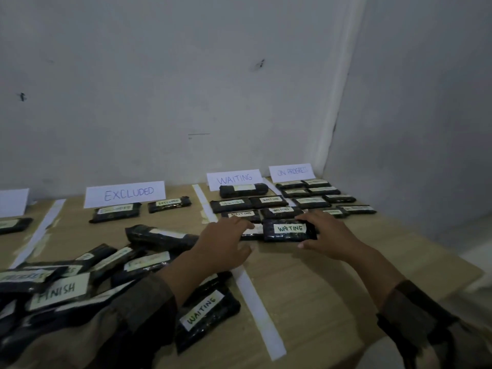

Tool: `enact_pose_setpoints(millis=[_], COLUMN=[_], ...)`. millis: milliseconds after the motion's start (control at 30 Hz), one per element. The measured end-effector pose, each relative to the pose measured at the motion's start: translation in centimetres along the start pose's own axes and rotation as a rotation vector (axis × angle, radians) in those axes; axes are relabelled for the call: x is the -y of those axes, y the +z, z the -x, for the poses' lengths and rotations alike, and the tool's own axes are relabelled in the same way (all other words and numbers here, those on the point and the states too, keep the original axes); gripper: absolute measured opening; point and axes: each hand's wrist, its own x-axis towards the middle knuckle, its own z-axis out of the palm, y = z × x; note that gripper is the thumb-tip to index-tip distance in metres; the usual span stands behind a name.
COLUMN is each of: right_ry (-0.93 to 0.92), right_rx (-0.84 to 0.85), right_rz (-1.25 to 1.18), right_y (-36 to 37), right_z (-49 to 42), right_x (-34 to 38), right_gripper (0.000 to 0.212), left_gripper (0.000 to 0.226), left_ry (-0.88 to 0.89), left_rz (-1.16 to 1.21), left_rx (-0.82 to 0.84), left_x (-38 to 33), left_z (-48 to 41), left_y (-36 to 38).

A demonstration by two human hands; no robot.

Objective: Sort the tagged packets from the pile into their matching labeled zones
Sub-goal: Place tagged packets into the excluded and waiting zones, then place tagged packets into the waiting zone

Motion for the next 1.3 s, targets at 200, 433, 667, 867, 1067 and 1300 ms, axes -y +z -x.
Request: enact_pose_setpoints(millis=[200, 433, 667, 867, 1067, 1300], right_ry=[0.070, 0.121, 0.138, 0.102, -0.087, -0.310], right_rx=[0.094, 0.248, 0.239, 0.128, 0.037, 0.126], right_rz=[-0.001, -0.036, -0.104, -0.109, -0.204, -0.317], right_y=[-0.1, 0.6, 0.9, -0.2, -0.8, 1.0], right_z=[0.6, 0.5, -0.2, 0.5, 1.7, 3.0], right_x=[-3.7, -6.0, -6.5, -4.8, 1.9, 10.2], right_gripper=[0.074, 0.071, 0.070, 0.065, 0.050, 0.044], left_gripper=[0.055, 0.059, 0.058, 0.058, 0.057, 0.048], left_ry=[0.003, 0.014, 0.015, 0.019, -0.017, -0.126], left_rz=[-0.010, -0.049, -0.072, -0.014, 0.045, 0.088], left_rx=[0.067, 0.187, 0.263, 0.209, 0.121, 0.098], left_x=[-3.2, -4.6, -4.9, -5.0, -2.9, 1.5], left_z=[-0.5, -0.1, 0.6, 0.3, 1.2, 4.9], left_y=[1.9, 3.4, 4.0, 2.6, -0.8, -3.9])
